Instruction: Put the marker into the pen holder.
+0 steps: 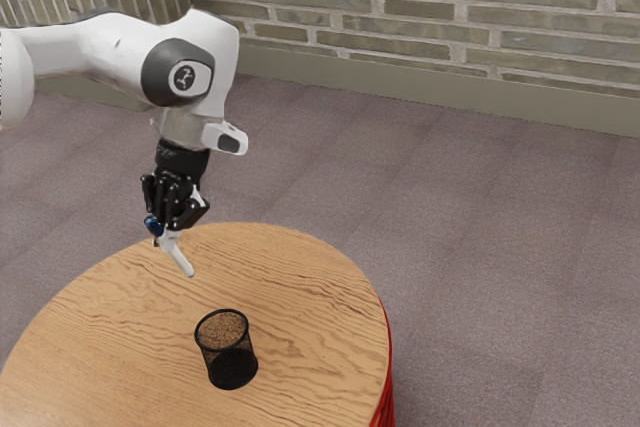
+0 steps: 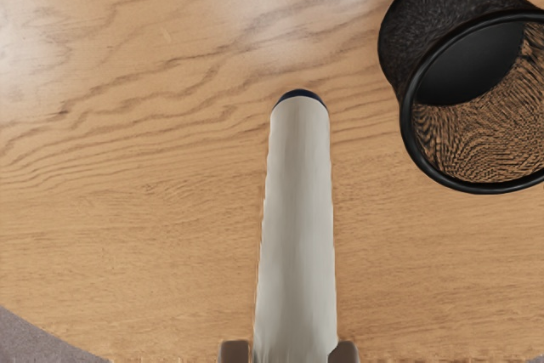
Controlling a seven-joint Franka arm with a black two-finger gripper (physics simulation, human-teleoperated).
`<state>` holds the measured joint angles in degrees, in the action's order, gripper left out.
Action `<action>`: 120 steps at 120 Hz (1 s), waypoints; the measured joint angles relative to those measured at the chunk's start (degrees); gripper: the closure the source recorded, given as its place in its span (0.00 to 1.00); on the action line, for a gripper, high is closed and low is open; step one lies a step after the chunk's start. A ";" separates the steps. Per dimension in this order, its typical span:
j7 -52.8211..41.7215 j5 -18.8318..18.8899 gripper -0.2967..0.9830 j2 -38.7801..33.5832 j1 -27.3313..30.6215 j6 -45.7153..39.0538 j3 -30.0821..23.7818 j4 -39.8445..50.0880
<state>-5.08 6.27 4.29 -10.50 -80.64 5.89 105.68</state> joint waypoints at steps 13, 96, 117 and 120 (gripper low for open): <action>-0.29 0.03 0.85 0.47 -1.46 0.66 -0.02 2.21; -1.29 -1.82 0.85 -0.16 -8.32 1.78 -0.10 4.82; -1.40 -2.74 0.85 4.20 -9.45 1.48 -0.14 1.92; -1.42 -2.82 0.85 4.79 -9.55 1.32 -0.14 1.47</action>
<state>-6.50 3.45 9.07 -20.05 -79.32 5.74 107.16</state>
